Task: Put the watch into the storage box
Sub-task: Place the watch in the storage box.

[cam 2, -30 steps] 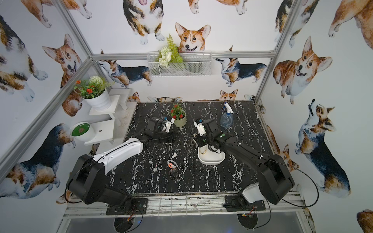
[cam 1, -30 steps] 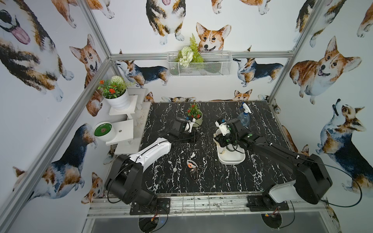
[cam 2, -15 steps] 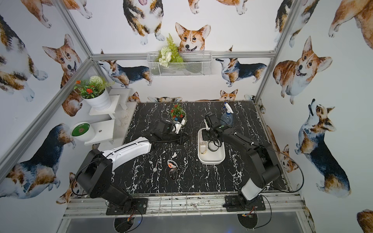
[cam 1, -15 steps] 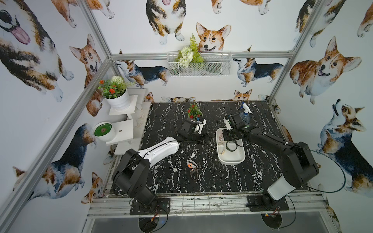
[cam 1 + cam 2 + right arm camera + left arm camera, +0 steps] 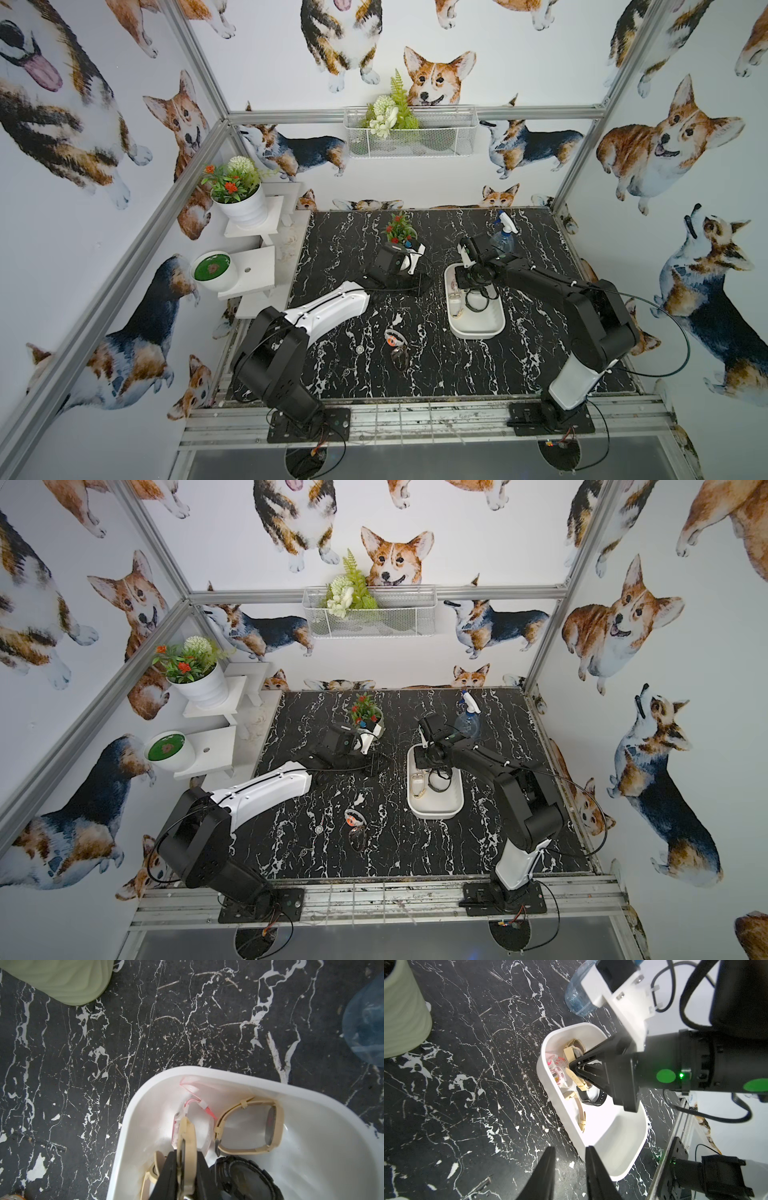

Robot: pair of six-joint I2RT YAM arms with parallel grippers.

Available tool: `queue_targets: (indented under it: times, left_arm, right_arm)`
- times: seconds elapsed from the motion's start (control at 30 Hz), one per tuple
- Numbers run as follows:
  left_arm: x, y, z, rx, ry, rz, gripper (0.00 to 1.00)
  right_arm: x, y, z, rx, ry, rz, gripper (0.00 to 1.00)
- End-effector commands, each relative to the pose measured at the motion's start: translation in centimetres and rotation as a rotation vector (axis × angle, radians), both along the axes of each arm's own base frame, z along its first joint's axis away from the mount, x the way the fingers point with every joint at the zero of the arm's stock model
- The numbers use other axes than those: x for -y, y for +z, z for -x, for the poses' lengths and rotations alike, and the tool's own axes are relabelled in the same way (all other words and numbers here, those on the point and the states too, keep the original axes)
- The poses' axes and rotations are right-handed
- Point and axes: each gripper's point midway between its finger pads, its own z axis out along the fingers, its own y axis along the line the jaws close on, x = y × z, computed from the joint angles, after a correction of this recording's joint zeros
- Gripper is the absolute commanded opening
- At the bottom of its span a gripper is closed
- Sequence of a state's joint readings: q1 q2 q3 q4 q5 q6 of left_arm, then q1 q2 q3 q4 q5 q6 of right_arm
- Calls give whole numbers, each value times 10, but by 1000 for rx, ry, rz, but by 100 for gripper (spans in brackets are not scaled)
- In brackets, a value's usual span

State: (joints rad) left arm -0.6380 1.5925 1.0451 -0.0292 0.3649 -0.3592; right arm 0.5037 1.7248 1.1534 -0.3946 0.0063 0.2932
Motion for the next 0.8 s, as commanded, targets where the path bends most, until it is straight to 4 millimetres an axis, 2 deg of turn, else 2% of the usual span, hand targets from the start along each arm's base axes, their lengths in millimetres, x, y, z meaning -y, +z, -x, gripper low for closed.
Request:
queue_targets:
  times: [0.0,0.13,0.3,0.5,0.6,0.77]
  left_arm:
    - [0,4,-2,19,-4,-5,32]
    - [0,6,-2,24,-5,-3,33]
    - [-3,10,-3,41,9,-6,33]
    - [-18,20,-8,63,55,-12,33]
    - [-32,25,-12,78,97,-14,33]
    - [-75,24,-25,70,238,-47,33]
  right_arm:
    - [2,-1,-3,4,-17,11,25]
    - [1,-1,-3,2,-12,9,35]
    - [1,8,-4,20,-7,4,39]
    - [-6,36,-1,74,27,4,44]
    - [-22,55,8,126,100,4,46]
    - [-72,73,39,168,322,-109,47]
